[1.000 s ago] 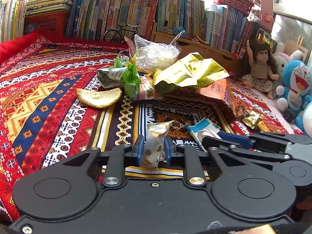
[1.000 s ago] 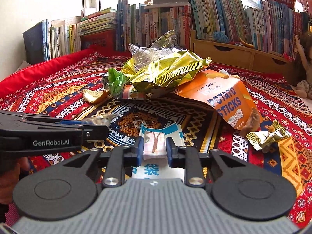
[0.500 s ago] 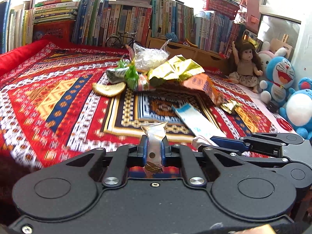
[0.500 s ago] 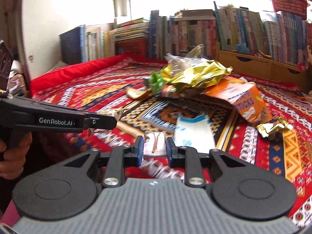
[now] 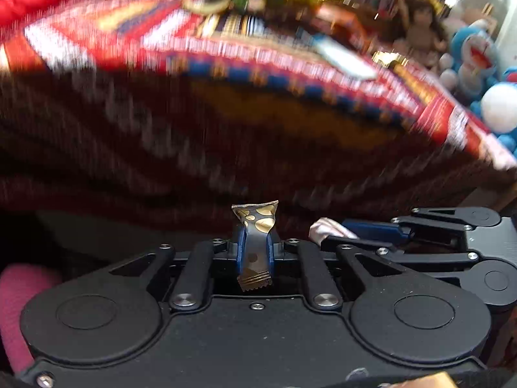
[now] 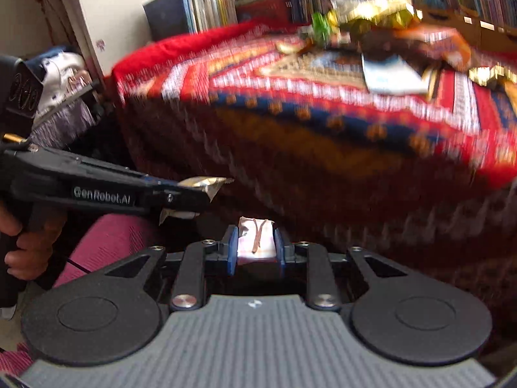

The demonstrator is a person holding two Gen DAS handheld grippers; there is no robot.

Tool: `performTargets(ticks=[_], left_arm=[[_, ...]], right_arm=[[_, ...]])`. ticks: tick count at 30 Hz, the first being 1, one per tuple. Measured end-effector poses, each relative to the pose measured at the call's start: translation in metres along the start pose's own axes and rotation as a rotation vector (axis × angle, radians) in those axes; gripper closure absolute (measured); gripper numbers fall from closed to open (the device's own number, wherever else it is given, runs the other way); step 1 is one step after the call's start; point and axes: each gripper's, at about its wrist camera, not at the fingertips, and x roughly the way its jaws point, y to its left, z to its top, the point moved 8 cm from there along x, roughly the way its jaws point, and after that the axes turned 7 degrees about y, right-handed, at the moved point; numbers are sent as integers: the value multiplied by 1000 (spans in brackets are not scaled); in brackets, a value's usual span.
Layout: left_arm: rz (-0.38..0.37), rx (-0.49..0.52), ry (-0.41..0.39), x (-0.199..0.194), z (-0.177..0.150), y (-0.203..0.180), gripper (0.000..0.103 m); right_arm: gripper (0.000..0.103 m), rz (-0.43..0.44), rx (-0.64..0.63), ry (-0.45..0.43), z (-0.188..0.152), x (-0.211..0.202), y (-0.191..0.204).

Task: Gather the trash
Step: 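Lower both held wrappers into the black trash bin and open both tools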

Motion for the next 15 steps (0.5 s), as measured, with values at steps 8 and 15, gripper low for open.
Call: performTargets(ticks=[8,15], left_arm=[[48,-146,212,78,-39,30,90],[89,-183,301,118,-53,44,90]], right_arm=[[73,-29,129,153,-43,55,-28],[72,-12,223,230,-67,95,-45]])
